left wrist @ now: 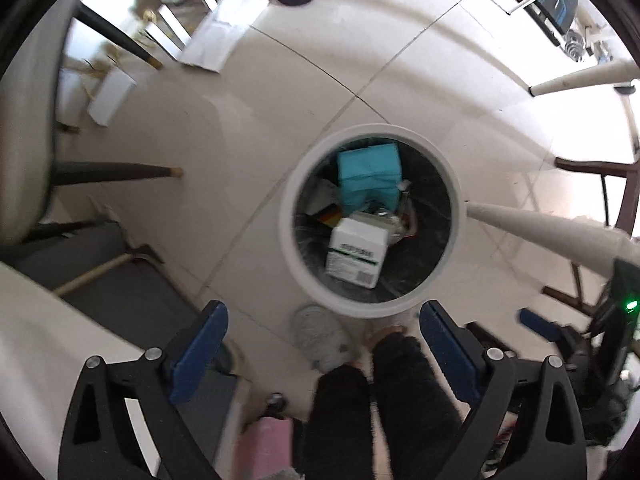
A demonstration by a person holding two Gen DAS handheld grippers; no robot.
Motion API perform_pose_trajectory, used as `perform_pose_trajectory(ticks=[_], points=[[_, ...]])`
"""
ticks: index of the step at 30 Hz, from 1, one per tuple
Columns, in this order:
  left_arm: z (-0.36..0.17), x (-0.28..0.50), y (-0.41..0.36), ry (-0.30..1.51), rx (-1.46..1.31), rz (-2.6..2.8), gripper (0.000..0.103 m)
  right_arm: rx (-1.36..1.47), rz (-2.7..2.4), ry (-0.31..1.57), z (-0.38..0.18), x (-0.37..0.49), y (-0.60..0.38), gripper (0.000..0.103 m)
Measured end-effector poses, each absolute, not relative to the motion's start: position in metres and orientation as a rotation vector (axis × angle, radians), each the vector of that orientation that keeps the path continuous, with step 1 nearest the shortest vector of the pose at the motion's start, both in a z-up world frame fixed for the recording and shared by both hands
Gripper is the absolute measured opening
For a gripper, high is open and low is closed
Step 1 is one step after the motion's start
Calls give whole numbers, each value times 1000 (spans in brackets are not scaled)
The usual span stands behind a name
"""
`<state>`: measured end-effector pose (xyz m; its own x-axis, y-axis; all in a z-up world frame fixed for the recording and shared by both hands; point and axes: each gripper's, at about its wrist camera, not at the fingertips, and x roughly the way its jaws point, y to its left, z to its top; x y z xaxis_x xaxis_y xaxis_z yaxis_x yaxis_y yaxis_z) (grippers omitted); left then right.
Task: Collect trash
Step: 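Carry blister pack and medicine box over the white bin and open both tools, then move both tools back over the table toward the blue snack bag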
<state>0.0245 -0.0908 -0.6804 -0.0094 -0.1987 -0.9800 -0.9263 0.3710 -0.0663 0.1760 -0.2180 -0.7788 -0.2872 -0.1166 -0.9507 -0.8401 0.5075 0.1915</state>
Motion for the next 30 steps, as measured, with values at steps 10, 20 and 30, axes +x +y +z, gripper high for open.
perform_pose_trajectory(ticks=[10,20,30], points=[[-573,-4,-125,1491,-977,897,98,-826,842,1616,-650,162,-231,103],[-445,-23,-150,1421,-948,944,98,-829,914,1562,-510,145,-243,103],[-308,22,-107,1203,-801,1037,98,-592,1034,1541,-353,184,-231,103]])
